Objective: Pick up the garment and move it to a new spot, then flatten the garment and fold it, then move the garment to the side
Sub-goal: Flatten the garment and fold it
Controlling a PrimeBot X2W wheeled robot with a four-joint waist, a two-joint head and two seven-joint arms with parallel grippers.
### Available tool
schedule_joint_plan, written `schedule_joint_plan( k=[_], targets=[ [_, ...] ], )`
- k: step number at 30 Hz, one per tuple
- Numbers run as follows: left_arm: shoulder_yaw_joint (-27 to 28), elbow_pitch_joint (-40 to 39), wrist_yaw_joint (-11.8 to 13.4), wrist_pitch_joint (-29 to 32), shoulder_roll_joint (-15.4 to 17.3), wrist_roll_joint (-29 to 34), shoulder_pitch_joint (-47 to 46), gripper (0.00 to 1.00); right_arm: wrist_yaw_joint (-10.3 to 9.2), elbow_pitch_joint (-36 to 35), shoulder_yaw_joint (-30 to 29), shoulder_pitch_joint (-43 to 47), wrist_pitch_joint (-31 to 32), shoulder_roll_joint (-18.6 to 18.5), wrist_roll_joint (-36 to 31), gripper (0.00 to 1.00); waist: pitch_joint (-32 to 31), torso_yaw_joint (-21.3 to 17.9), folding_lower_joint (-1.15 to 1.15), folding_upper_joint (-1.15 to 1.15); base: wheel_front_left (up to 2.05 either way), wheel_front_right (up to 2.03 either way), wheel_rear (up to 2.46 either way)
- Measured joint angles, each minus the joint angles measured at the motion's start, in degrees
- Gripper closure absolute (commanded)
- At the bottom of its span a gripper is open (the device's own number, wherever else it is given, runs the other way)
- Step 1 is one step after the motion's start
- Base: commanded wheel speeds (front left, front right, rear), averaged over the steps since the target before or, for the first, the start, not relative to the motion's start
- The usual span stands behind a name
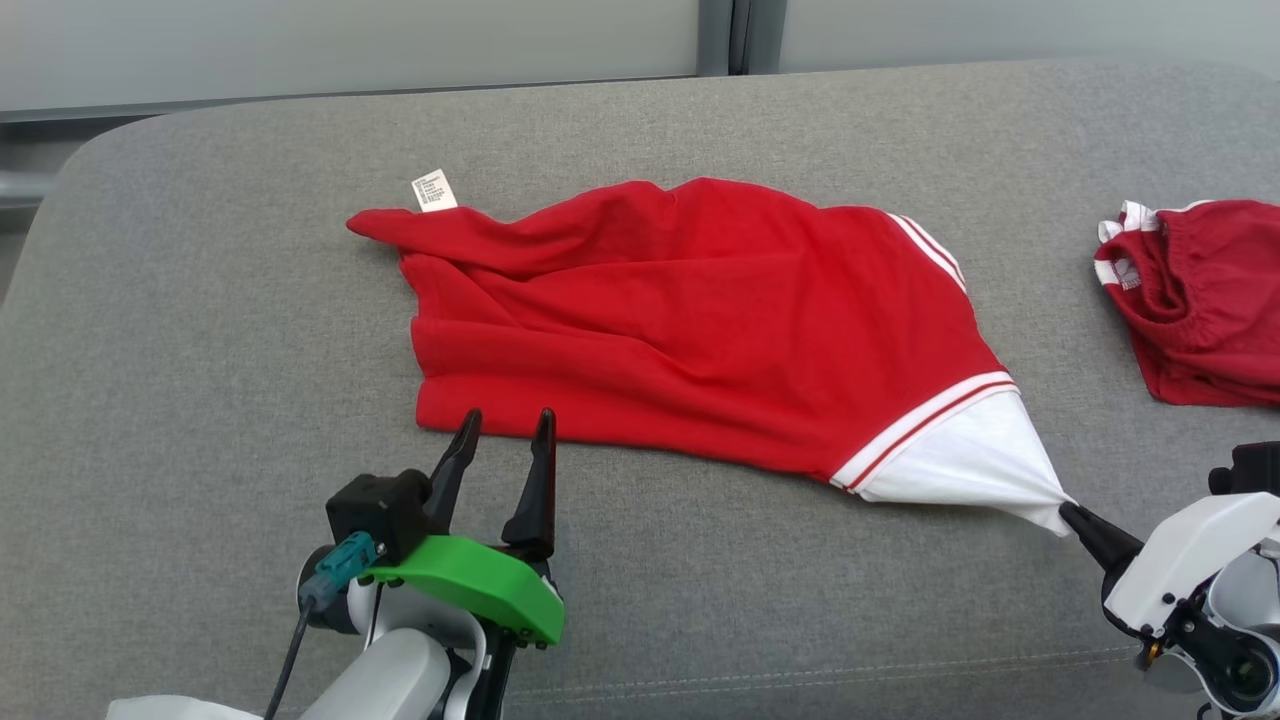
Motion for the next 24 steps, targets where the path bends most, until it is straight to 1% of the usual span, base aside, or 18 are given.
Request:
schedule_joint_plan(
  k=[3,5,7,8,9,14,20,24],
  targets=[
    [0.4,-0.1,0.0,0.0,0.1,-0.3,0.2,0.00,0.00,0.0,-0.6,0.5,0.6,0.3,-0.4,1.00,0.0,-0.2,0.00,0.00,0.00,0.00,0.00],
    [0.7,0.3,0.1,0.0,0.1,-0.6,0.5,0.00,0.00,0.5,-1.3,0.4,0.5,1.1,-1.0,1.00,0.0,-0.3,0.00,0.00,0.00,0.00,0.00],
    [1.2,1.2,0.2,0.0,0.3,-1.0,0.8,0.00,0.00,1.2,-1.6,0.4,-0.2,1.6,-1.8,0.60,0.0,-0.5,0.00,0.00,0.00,0.00,0.00],
    [1.5,1.6,0.3,0.0,0.3,-1.5,1.1,0.00,0.00,1.5,-1.8,0.3,-0.6,1.8,-2.3,0.29,-0.1,-0.6,0.00,0.00,0.00,0.00,0.00],
    [1.8,2.1,0.2,0.0,0.4,-1.9,1.4,0.00,0.00,1.6,-2.0,0.3,-1.1,2.0,-2.5,0.00,-0.1,-0.7,0.00,0.00,0.00,0.00,0.00],
    [3.7,6.5,-0.2,0.3,1.3,-4.3,2.4,0.00,0.00,0.1,-2.8,0.0,-3.6,1.7,-2.6,0.00,-0.1,-2.0,0.00,0.00,0.00,0.00,0.00],
    [5.7,13.3,-2.5,1.4,1.3,-7.4,0.9,0.00,0.00,-4.9,-3.4,-0.3,-6.4,0.1,0.0,0.00,0.4,-4.4,0.00,0.00,0.00,0.00,0.00],
    [7.3,18.7,-3.6,1.5,0.9,-8.5,-2.3,0.00,0.00,-8.3,-2.4,-0.6,-7.5,0.1,1.7,0.00,1.1,-6.3,0.00,0.00,0.00,0.00,0.00]
  ],
)
